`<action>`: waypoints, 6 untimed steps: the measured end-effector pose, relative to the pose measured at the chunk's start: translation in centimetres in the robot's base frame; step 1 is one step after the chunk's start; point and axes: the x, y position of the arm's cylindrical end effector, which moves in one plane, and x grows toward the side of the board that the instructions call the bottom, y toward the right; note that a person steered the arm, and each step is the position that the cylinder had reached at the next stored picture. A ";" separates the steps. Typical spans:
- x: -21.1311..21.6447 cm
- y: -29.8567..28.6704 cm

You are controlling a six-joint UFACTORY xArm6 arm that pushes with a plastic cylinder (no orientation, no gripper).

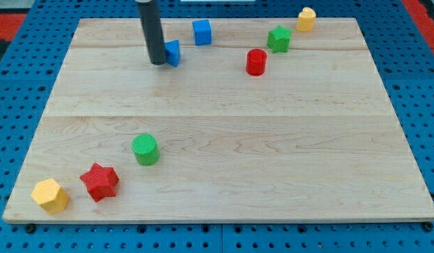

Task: Move the blue triangle below the blue cube

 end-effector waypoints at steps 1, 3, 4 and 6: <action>-0.5 3.6; -3.6 7.0; -5.4 7.8; -5.4 12.3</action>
